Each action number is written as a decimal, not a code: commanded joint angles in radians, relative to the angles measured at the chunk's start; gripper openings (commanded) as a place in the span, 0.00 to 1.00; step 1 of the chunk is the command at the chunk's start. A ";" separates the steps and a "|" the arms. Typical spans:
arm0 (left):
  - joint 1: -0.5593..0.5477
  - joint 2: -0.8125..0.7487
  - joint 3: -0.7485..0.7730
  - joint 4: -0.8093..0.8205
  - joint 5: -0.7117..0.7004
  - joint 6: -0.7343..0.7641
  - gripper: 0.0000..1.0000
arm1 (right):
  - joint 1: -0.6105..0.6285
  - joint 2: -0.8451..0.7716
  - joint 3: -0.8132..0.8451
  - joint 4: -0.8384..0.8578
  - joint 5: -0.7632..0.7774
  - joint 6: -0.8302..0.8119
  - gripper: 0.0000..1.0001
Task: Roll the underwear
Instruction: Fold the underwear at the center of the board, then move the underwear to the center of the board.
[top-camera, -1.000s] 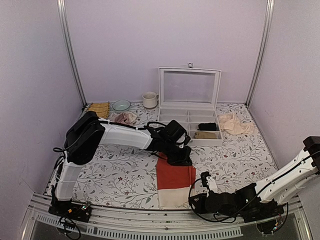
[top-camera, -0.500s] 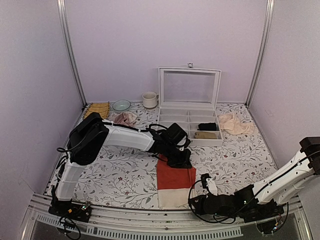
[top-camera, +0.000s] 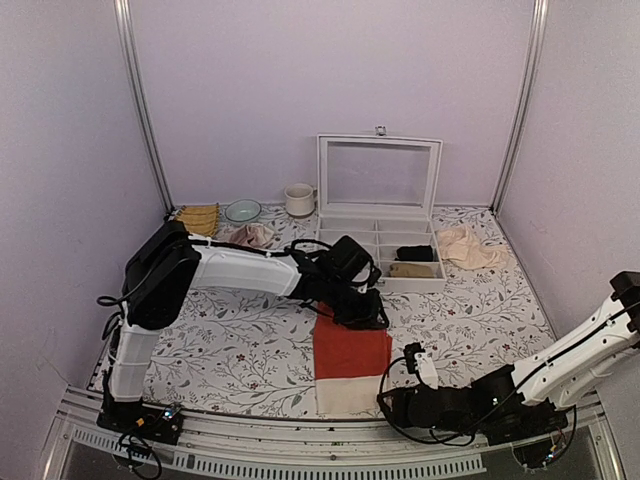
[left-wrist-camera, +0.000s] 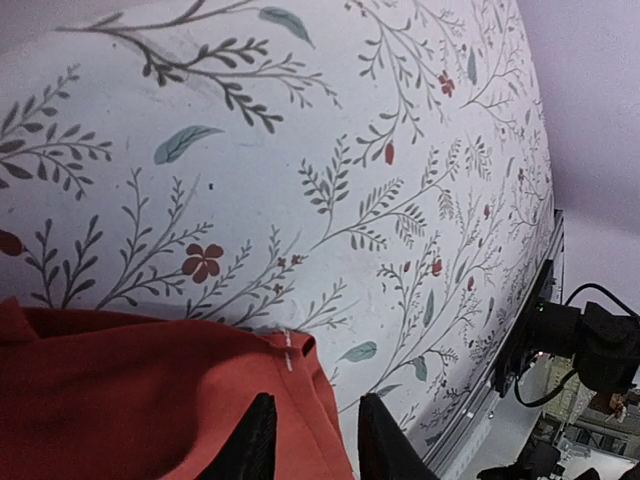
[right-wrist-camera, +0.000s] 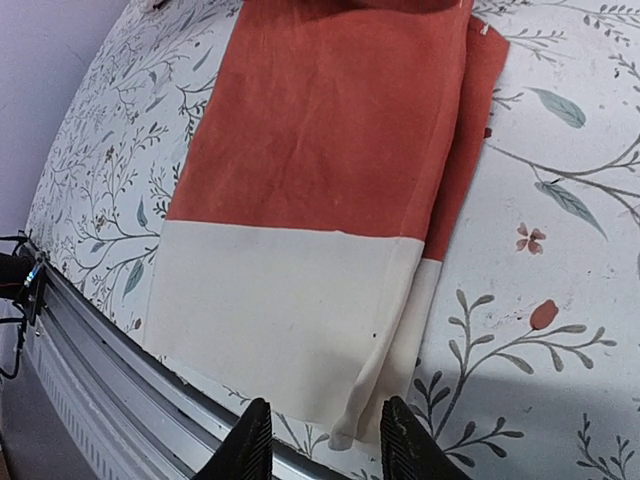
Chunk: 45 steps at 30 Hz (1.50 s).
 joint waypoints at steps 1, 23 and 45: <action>-0.015 -0.094 -0.017 -0.012 -0.027 0.020 0.30 | 0.008 -0.190 0.010 -0.145 0.072 -0.004 0.38; -0.053 0.054 0.108 -0.158 -0.074 0.003 0.25 | 0.013 -0.455 -0.161 -0.244 0.181 0.145 0.41; -0.083 -0.140 -0.069 -0.109 -0.155 -0.017 0.24 | 0.013 -0.066 -0.116 0.152 0.008 0.095 0.45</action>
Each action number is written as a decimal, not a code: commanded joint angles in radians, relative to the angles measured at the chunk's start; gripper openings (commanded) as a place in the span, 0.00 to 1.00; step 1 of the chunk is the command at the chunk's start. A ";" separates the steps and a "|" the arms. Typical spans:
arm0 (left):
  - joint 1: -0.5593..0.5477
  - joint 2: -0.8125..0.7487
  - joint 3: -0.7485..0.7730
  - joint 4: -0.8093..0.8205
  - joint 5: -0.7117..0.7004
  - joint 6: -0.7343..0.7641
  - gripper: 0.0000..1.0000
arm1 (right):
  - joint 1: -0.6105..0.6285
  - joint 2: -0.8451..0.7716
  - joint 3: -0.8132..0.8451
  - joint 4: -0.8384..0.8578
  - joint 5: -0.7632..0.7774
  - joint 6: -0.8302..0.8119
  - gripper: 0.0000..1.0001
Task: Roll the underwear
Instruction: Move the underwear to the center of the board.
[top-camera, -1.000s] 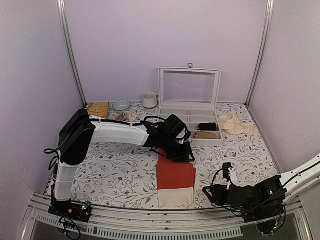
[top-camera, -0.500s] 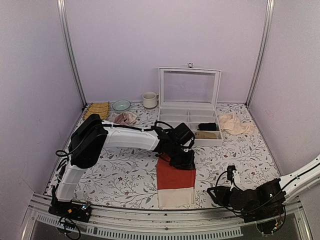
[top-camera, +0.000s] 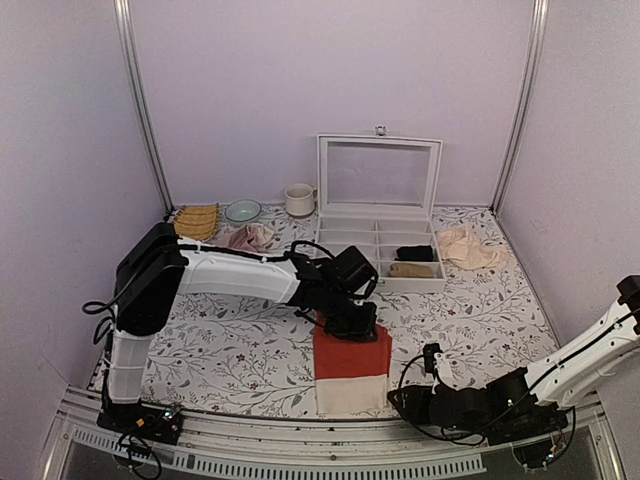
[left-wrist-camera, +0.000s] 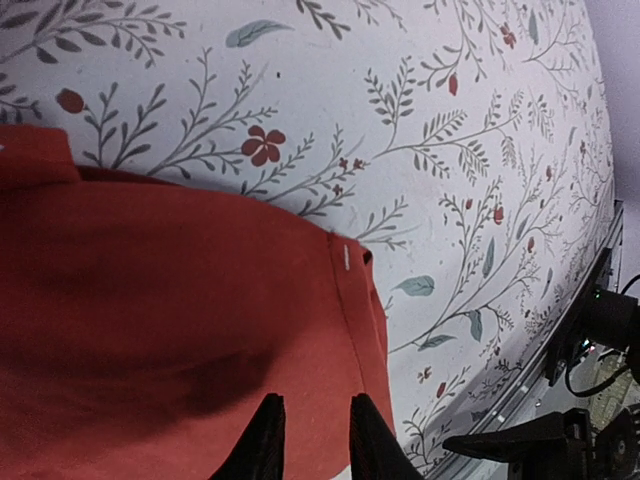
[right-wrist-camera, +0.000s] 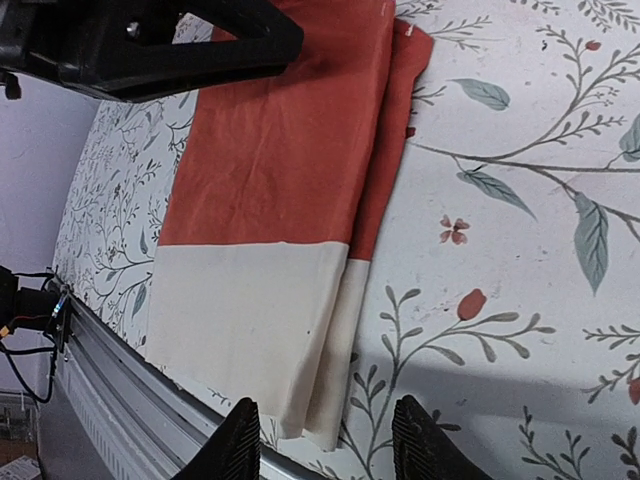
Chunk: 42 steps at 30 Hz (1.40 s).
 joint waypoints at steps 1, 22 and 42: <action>-0.018 -0.103 -0.081 0.081 -0.004 -0.012 0.24 | 0.007 0.092 0.045 0.075 -0.046 0.020 0.44; -0.025 -0.127 -0.186 0.177 0.032 -0.016 0.23 | 0.006 0.205 0.078 0.086 -0.076 0.143 0.35; -0.014 0.036 0.045 0.097 0.060 0.000 0.26 | 0.006 0.191 0.087 0.045 -0.045 0.126 0.00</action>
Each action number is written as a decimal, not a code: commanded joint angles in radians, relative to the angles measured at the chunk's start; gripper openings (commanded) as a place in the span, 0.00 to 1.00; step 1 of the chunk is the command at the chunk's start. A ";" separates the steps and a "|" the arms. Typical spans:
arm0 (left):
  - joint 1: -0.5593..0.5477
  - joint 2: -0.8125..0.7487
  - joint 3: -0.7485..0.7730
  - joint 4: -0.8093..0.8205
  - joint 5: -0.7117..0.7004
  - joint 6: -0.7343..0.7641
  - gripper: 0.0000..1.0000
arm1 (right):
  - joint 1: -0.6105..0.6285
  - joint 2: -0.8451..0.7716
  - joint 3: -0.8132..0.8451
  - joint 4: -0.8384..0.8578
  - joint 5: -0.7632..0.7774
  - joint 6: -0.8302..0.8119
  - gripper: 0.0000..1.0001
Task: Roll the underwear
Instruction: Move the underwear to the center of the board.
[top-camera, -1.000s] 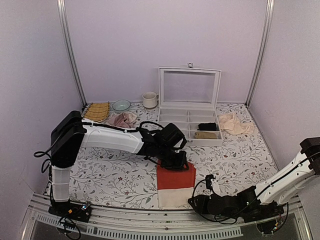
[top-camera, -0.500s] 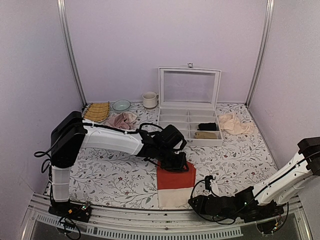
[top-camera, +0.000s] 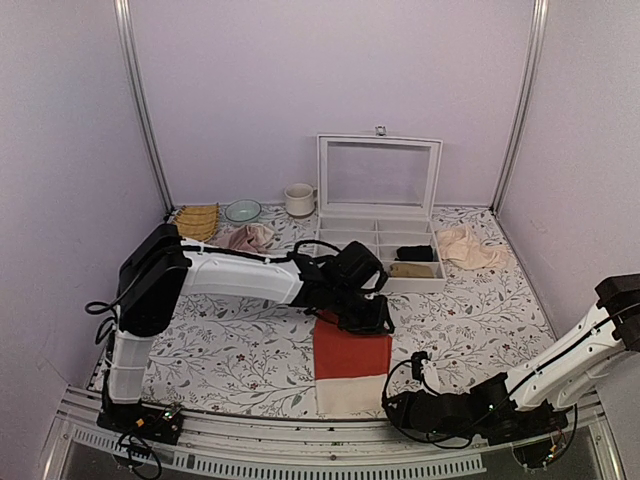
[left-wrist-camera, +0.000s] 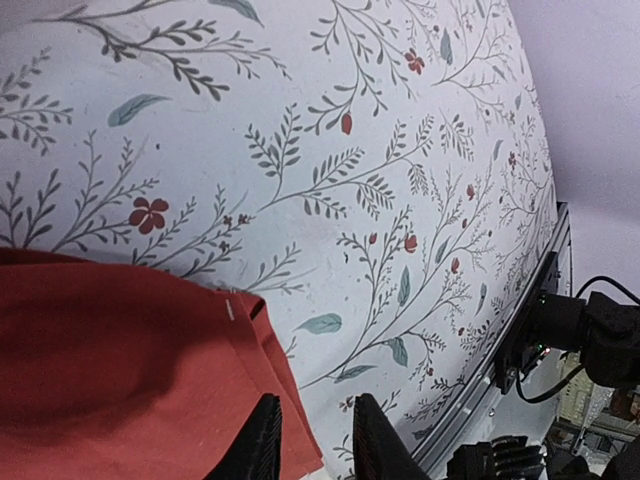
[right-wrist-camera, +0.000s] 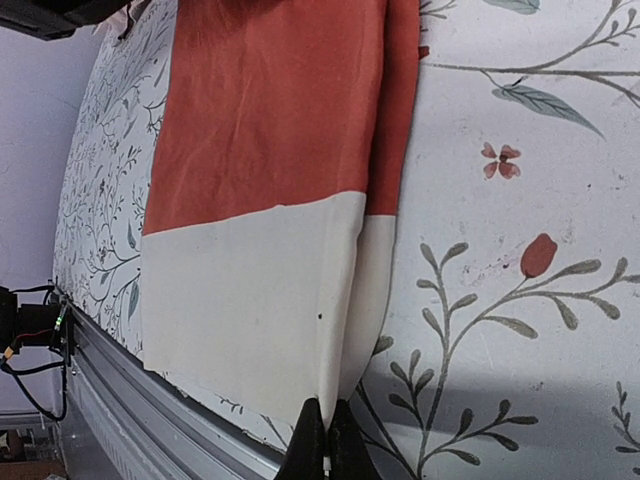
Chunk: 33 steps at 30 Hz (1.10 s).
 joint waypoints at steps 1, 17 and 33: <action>-0.006 0.077 0.083 -0.067 0.014 0.015 0.26 | 0.005 -0.009 -0.008 -0.016 0.023 -0.012 0.00; -0.007 0.206 0.253 -0.255 -0.055 0.053 0.37 | 0.006 0.026 0.021 -0.007 0.015 -0.059 0.00; -0.010 0.293 0.335 -0.370 -0.089 0.082 0.38 | 0.006 0.086 0.046 0.019 0.000 -0.097 0.00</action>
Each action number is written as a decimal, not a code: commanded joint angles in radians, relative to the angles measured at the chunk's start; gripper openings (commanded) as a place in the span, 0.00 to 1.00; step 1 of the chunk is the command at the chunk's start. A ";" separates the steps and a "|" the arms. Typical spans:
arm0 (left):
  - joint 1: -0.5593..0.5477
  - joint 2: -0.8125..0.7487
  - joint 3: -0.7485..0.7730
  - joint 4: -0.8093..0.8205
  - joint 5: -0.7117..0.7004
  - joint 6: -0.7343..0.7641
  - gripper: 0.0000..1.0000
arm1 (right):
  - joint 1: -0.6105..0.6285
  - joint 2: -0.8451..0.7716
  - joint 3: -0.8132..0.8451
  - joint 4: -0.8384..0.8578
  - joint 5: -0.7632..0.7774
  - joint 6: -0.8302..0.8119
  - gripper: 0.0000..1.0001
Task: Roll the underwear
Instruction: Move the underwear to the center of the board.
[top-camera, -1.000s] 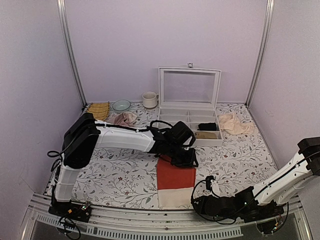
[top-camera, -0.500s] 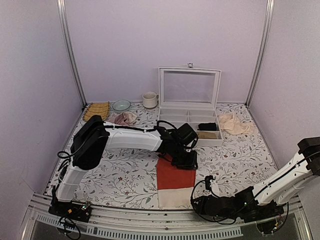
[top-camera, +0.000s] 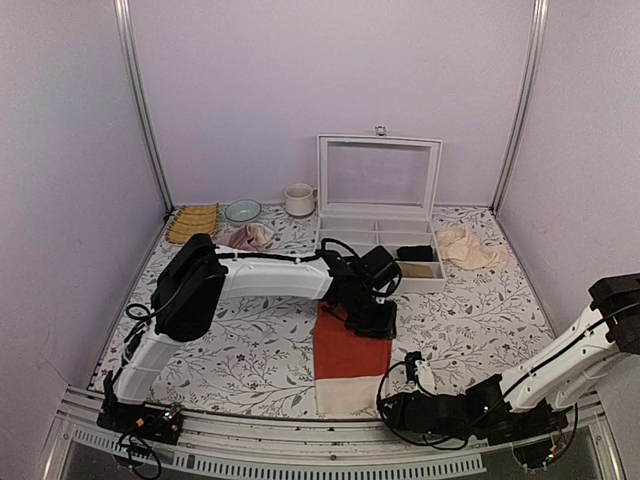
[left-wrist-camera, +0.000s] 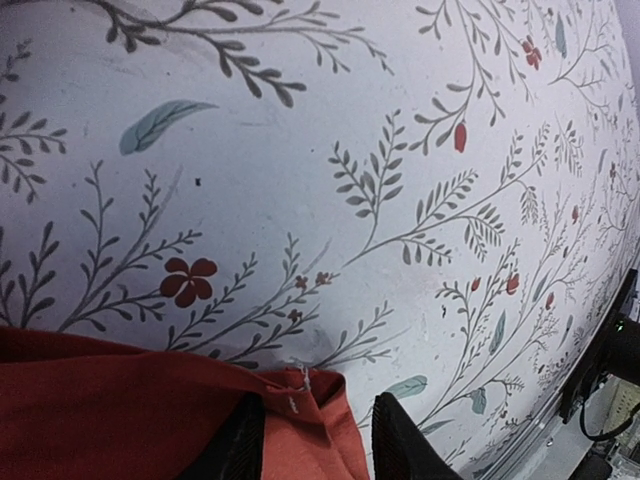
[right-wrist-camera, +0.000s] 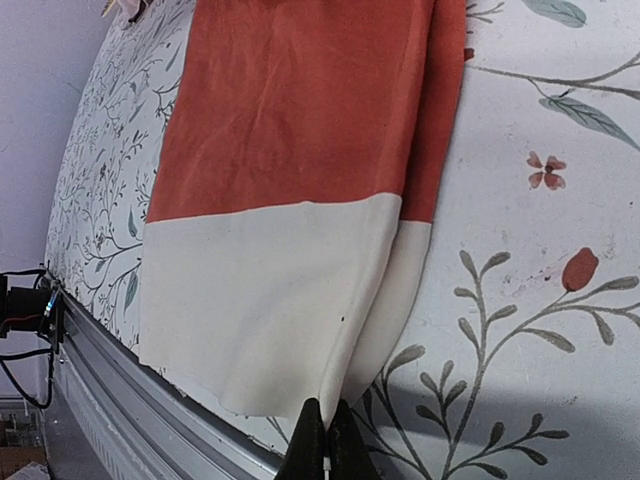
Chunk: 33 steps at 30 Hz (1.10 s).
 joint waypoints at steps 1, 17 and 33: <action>-0.008 0.050 -0.012 -0.075 -0.029 0.019 0.38 | 0.006 0.047 0.053 -0.039 0.001 -0.040 0.00; 0.043 -0.179 -0.233 0.124 0.026 0.004 0.39 | 0.003 0.110 0.450 -0.674 0.033 -0.142 0.00; 0.072 -0.202 -0.290 0.125 0.006 0.020 0.40 | -0.004 0.109 0.363 -0.559 -0.026 -0.117 0.00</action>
